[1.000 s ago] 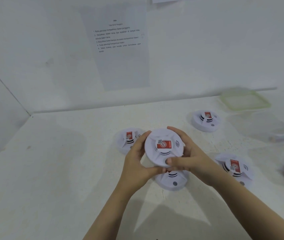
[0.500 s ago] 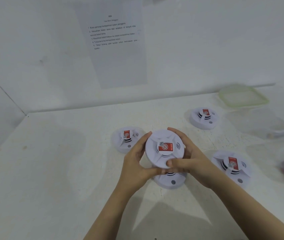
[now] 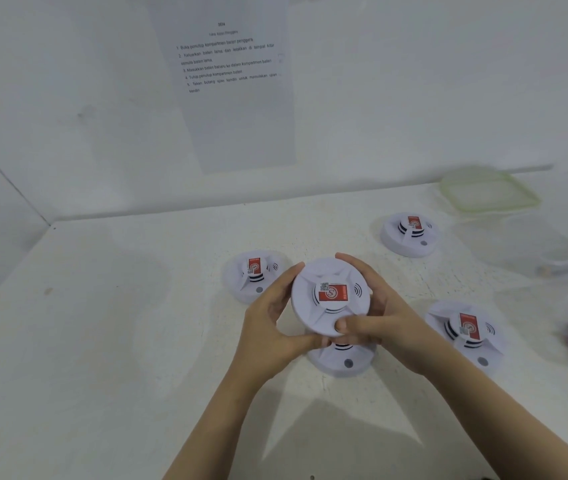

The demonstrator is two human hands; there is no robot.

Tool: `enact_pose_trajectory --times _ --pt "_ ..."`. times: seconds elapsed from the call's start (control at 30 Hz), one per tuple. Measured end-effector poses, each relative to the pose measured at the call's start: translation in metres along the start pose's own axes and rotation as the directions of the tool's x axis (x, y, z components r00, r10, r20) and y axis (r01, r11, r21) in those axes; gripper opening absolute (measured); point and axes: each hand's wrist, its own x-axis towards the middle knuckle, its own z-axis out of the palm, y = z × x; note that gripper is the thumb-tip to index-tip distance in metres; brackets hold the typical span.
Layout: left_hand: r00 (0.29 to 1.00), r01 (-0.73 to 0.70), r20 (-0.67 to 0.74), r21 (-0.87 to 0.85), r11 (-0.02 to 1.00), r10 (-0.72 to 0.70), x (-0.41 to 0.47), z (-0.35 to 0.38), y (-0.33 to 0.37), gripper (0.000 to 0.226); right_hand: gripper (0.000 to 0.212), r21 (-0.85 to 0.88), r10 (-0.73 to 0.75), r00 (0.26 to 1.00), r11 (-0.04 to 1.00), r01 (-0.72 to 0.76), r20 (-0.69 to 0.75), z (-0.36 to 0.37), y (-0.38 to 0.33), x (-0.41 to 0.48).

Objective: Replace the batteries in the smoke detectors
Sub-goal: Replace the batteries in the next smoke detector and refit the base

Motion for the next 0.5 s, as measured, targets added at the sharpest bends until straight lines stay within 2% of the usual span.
enact_pose_trajectory --times 0.5 --pt "1.0 -0.004 0.018 0.003 1.0 0.004 0.0011 -0.0034 -0.0039 0.088 0.08 -0.021 -0.015 1.0 1.0 0.015 0.001 0.0016 -0.0011 -0.0019"
